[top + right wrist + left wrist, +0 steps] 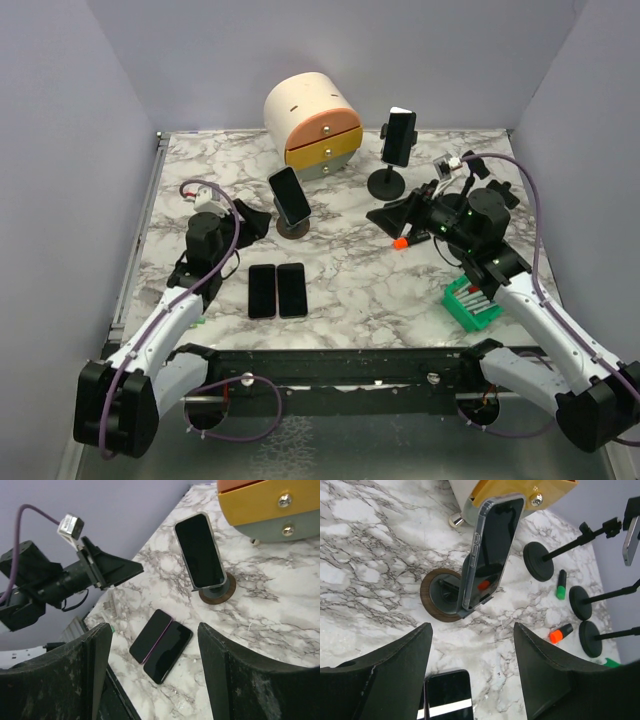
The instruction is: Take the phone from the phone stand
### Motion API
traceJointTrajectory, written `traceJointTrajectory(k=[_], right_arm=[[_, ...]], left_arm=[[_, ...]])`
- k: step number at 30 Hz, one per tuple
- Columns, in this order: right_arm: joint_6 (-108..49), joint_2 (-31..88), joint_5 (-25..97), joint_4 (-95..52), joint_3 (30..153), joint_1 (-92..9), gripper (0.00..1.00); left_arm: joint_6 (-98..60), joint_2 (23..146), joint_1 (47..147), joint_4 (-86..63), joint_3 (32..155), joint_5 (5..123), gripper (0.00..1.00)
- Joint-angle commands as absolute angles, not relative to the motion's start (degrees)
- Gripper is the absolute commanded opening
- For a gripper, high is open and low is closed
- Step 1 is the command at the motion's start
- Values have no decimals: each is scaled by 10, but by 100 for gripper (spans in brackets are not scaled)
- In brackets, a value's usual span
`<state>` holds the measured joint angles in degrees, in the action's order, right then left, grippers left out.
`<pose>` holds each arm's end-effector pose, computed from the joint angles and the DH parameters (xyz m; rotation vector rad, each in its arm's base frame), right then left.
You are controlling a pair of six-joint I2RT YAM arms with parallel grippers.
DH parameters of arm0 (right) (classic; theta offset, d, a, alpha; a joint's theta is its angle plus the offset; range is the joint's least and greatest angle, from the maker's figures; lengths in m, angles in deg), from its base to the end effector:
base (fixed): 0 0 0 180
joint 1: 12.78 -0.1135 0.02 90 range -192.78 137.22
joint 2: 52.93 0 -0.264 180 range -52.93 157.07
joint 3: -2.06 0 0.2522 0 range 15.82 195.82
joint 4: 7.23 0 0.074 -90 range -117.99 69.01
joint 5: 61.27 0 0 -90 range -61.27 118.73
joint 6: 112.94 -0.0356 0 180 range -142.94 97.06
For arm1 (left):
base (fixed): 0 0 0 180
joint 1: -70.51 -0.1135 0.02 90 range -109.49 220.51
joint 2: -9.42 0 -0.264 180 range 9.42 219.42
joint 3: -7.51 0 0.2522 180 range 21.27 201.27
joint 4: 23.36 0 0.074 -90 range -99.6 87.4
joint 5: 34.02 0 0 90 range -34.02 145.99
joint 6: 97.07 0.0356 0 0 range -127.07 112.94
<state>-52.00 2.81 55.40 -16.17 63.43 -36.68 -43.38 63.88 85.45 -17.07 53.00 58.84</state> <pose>0.2020 0.1070 0.3503 -0.3024 1.7097 1.0725 0.2134 -0.0588 0.2602 -0.3150 1.8637 -0.6667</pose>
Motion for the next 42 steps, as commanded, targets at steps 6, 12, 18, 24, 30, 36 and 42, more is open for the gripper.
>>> traceJointTrajectory(k=[6,12,18,24,30,36,42], right_arm=[[-543,15,583,-117,597,-406,73],[-545,-2,582,-119,584,-415,73],[-542,-16,584,-125,581,-421,73],[-542,-15,594,-121,586,-428,73],[-538,-20,596,-122,588,-434,73],[-536,-20,596,-122,588,-439,73],[-524,-20,589,-132,592,-447,73]], left_arm=[[-513,747,826,-397,537,653,68],[-466,818,811,-417,585,679,68],[-474,853,759,-485,575,741,68],[-473,924,731,-562,608,877,68],[-466,988,724,-585,653,980,67],[-459,1017,711,-586,663,991,67],[-459,1046,698,-590,683,1017,65]])
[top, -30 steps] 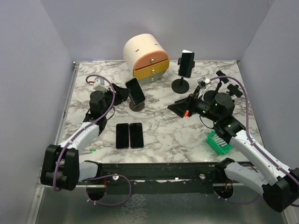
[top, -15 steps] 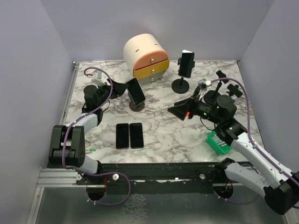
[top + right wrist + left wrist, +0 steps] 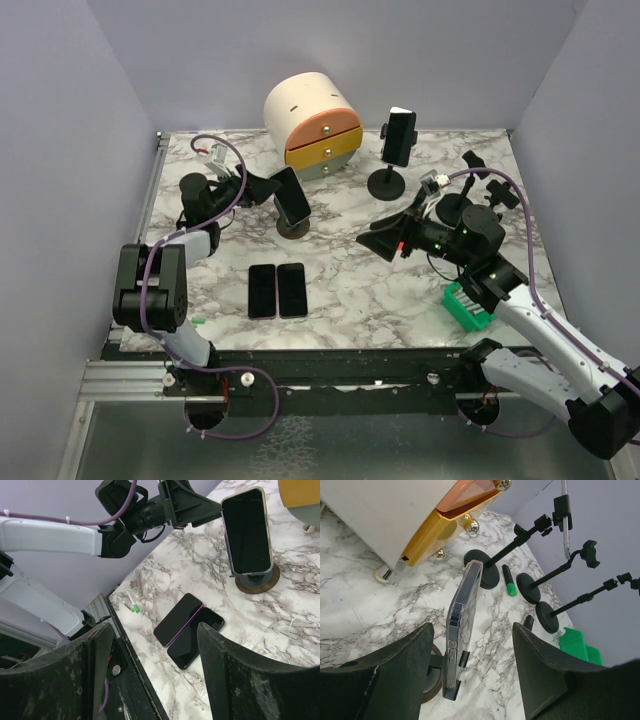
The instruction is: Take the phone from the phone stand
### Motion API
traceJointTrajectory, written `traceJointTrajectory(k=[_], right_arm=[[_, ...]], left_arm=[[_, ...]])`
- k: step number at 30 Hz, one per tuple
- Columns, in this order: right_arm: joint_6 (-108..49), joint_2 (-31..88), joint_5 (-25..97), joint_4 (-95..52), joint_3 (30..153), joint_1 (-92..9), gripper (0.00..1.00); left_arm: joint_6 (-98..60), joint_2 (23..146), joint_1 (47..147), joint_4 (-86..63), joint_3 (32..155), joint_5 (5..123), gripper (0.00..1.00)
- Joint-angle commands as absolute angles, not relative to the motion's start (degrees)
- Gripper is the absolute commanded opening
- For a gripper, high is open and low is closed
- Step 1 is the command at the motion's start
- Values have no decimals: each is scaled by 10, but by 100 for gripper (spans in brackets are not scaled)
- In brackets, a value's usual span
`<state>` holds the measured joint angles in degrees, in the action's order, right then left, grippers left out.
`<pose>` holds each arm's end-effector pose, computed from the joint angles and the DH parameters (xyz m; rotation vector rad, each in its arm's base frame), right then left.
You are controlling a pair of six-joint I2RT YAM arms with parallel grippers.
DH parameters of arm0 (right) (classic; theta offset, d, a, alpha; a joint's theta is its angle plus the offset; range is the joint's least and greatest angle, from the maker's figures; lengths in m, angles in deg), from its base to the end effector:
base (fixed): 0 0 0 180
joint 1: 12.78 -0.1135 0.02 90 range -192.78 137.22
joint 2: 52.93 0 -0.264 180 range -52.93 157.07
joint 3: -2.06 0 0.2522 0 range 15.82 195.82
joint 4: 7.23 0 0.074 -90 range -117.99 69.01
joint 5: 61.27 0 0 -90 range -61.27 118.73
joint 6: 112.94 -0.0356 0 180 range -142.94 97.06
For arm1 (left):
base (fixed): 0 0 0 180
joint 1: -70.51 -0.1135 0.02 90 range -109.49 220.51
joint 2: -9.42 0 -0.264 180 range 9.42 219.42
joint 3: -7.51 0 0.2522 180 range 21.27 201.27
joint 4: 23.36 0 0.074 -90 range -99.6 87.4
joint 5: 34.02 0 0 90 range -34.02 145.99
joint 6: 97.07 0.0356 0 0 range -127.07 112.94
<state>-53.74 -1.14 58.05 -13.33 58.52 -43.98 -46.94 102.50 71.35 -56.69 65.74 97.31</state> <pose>0.1732 0.1253 0.3388 -0.4359 1.6839 1.2246 0.3415 -0.0285 0.2303 0.0195 1.7090 -1.1107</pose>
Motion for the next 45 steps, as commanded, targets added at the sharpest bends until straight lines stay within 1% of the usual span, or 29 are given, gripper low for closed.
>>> traceJointTrajectory(k=[1,6,13,24,37,39,45], right_arm=[[-522,-20,588,-133,593,-449,73],[-515,-19,581,-136,594,-454,73],[-511,-17,577,-142,598,-457,73],[-509,-9,573,-151,605,-458,73],[-505,-11,566,-159,606,-459,73],[-505,-11,566,-160,606,-460,73],[-504,-11,563,-162,606,-460,73]], left_arm=[[-459,1051,696,-591,687,1022,64],[-462,1072,695,-598,697,1038,63],[-483,1096,695,-615,708,1046,56],[-491,1096,704,-628,707,1044,47],[-492,1099,704,-628,700,1027,39],[-492,1099,721,-628,698,1025,38],[-484,1096,727,-620,699,1017,38]])
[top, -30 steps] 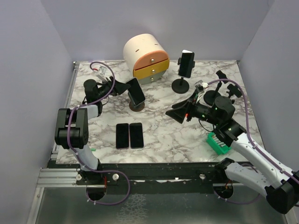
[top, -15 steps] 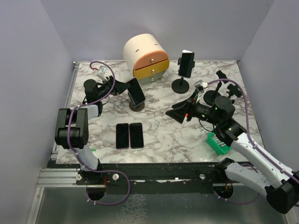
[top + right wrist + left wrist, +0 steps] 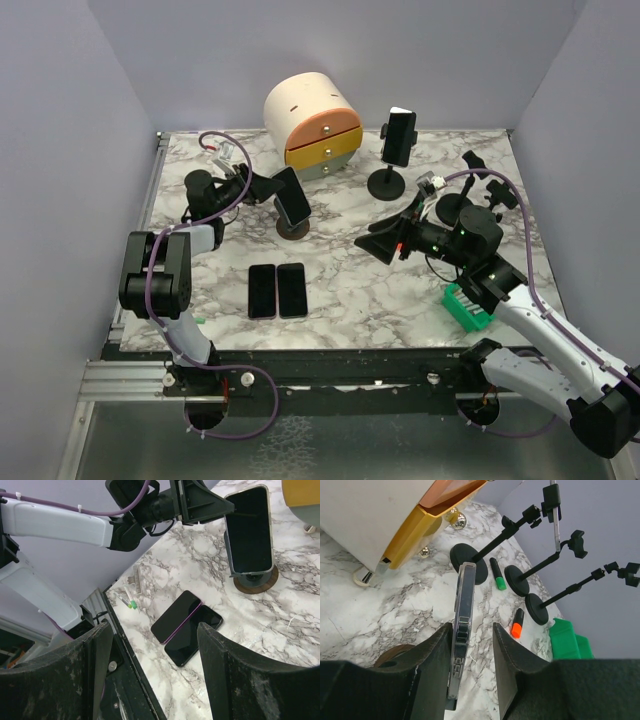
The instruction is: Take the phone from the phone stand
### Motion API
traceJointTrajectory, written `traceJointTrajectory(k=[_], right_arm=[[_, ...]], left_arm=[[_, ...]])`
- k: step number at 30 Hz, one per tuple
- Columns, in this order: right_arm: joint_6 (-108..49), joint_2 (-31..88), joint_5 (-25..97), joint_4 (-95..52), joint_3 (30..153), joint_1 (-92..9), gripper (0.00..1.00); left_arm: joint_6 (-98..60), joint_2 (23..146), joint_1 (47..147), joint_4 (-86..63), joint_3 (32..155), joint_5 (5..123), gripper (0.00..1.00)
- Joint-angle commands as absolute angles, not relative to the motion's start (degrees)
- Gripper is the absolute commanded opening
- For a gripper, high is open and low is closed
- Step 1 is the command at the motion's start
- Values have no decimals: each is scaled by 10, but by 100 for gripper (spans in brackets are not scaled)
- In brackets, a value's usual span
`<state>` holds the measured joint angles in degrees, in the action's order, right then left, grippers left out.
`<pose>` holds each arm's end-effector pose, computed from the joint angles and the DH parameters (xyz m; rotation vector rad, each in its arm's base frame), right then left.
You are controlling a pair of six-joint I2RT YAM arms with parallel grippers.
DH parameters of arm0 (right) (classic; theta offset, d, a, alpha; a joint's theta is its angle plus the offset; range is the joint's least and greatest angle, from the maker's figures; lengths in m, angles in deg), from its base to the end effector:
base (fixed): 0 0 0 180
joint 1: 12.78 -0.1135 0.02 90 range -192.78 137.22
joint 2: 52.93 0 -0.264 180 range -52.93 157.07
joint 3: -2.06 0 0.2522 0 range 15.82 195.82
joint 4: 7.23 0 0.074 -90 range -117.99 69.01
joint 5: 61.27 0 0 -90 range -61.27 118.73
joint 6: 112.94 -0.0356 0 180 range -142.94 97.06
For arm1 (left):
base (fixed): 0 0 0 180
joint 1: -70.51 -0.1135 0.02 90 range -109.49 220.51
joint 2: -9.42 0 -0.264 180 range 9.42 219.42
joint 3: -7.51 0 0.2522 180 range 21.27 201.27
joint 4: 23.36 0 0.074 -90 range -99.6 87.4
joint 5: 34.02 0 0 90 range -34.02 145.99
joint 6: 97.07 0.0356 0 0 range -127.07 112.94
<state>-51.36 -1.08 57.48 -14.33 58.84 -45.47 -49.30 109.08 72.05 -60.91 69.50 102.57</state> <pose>0.1703 0.1296 0.3388 -0.4816 1.6800 1.2050 0.3616 -0.0356 0.2194 0.0869 1.7108 -1.2143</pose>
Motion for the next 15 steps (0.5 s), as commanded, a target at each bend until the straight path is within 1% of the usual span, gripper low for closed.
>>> traceJointTrajectory(k=[1,4,7,12,15], right_arm=[[-504,-11,563,-164,607,-460,73],[-504,-11,562,-165,606,-460,73],[-504,-11,562,-166,608,-460,73],[-502,-11,561,-167,608,-460,73],[-502,-11,561,-168,608,-460,73]], left_arm=[[-483,1096,727,-619,698,1017,37],[-480,1096,728,-615,698,1014,35],[-475,1093,728,-610,699,1009,31],[-464,1086,728,-600,697,998,22],[-456,1080,727,-595,695,989,15]])
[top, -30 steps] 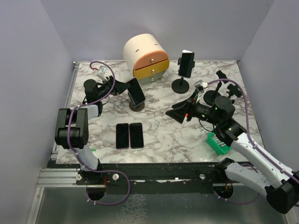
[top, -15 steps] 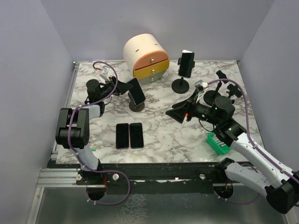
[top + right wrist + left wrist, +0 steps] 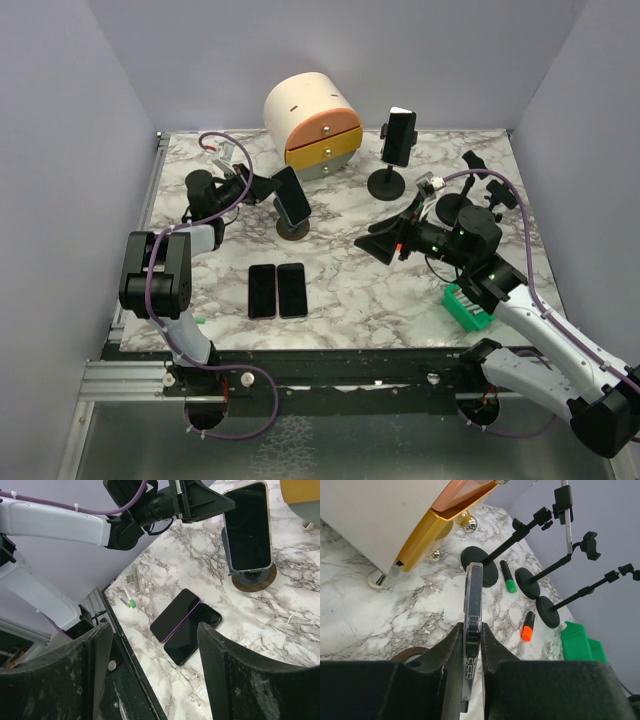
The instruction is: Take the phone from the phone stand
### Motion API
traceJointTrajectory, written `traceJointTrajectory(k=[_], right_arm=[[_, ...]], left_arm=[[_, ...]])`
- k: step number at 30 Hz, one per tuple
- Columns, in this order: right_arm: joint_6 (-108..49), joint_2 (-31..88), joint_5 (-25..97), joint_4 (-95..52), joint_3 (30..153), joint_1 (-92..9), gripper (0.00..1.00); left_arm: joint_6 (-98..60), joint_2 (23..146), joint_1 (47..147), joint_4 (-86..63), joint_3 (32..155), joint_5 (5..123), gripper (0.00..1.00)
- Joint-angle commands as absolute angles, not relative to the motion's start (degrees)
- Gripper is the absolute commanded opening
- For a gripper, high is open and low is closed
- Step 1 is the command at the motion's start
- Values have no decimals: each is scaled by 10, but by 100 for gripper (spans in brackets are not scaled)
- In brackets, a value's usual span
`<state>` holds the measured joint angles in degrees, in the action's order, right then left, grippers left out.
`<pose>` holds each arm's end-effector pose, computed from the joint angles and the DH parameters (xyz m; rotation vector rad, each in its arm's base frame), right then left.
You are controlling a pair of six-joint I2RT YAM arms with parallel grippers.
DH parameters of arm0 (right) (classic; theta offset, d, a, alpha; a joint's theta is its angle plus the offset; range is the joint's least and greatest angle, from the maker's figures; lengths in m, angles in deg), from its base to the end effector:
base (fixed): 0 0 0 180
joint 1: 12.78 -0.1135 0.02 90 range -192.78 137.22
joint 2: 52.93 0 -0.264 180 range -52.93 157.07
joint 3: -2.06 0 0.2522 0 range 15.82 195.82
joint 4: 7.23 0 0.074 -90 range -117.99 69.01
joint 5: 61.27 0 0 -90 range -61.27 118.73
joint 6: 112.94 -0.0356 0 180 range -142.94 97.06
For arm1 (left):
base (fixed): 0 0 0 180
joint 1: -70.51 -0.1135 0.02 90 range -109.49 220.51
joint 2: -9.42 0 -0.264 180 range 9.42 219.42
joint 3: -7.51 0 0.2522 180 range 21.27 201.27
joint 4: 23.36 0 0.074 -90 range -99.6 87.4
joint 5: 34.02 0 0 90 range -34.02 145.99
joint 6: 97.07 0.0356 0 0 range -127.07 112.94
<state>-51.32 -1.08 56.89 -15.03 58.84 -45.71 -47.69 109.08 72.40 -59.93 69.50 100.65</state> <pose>0.1700 0.1301 0.3375 -0.4757 1.6932 1.1988 0.3622 -0.0370 0.2177 0.0775 1.7160 -1.1766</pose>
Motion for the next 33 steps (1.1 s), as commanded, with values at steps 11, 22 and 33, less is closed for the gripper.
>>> traceJointTrajectory(k=[11,22,33], right_arm=[[-496,-13,556,-174,610,-460,73],[-482,-17,544,-193,621,-461,73],[-451,-31,535,-228,639,-461,73]], left_arm=[[-441,1030,728,-578,679,951,0],[-453,924,728,-547,673,916,0],[-506,774,768,-541,653,981,0]])
